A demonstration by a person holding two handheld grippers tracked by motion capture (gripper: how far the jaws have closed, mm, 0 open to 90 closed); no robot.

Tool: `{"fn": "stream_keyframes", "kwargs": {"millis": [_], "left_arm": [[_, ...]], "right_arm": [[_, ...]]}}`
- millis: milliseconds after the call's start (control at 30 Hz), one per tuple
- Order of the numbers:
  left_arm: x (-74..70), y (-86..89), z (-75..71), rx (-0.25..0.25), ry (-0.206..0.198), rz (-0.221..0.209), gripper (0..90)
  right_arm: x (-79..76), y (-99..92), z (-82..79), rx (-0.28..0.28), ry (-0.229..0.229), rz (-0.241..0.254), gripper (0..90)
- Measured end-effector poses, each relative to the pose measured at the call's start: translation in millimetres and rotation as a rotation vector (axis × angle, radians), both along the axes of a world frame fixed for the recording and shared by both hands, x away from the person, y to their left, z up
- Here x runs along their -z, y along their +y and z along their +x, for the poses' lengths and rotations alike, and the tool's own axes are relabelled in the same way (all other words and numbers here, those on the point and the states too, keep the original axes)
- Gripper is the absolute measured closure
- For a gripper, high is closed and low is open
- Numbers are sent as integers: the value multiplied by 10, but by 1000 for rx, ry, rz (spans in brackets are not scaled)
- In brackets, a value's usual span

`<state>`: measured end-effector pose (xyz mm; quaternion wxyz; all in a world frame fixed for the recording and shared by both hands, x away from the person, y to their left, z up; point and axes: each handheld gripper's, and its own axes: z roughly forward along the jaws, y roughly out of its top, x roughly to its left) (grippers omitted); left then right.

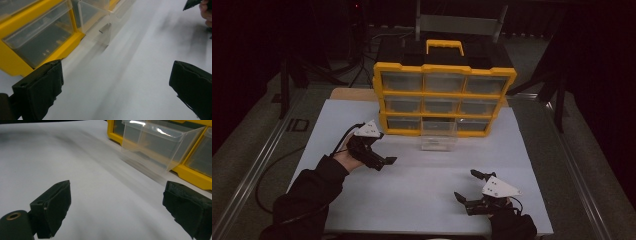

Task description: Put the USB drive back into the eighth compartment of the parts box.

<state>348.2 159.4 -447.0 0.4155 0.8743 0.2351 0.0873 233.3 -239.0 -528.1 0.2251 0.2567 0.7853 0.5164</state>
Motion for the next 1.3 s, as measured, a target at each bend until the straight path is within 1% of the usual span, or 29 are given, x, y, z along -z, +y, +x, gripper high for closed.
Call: {"fn": "stream_keyframes", "kwargs": {"millis": [167, 233, 267, 333, 433, 500, 633, 767, 833, 900, 967, 1100, 1200, 1300], "left_arm": [[44, 92, -86, -11, 2, -13, 6], [68, 130, -120, -16, 1, -5, 6], [80, 148, -141, -20, 3, -10, 6], [100, 188, -179, -21, 5, -6, 6], [126, 258, -234, -30, 8, -13, 6], [140, 306, -270, -37, -1, -11, 5], [180, 394, -341, -50, 2, -17, 6], [220, 471, -426, -57, -4, -8, 6], [240, 513, -464, -65, -3, -18, 6], [261, 555, -501, -72, -11, -16, 6], [286, 603, -532, -87, -8, -24, 6], [337, 676, -590, -99, -10, -18, 6], [373, 720, -622, -112, -5, -21, 6], [412, 760, -658, -122, -11, -18, 6]], "right_arm": [[-1, 3, 2, -1, -1, 0, 82], [2, 1, 4, 2, 2, -1, 82], [0, -1, 4, 3, 4, 3, 82], [-1, 1, 4, 3, 1, 5, 82], [3, 1, 8, 4, 4, 0, 82], [-1, 4, 6, 4, 2, 2, 82], [3, 7, 7, 4, 5, -2, 82], [6, 7, 9, 5, 3, -6, 82], [3, 8, 8, 5, 3, -3, 82], [3, 12, 4, 2, 2, -5, 82], [6, 11, 9, 2, 3, -8, 82], [5, 16, 5, 1, 4, -7, 82], [5, 17, 8, 2, 4, -7, 82], [8, 21, 7, 0, 4, -10, 82]]}}
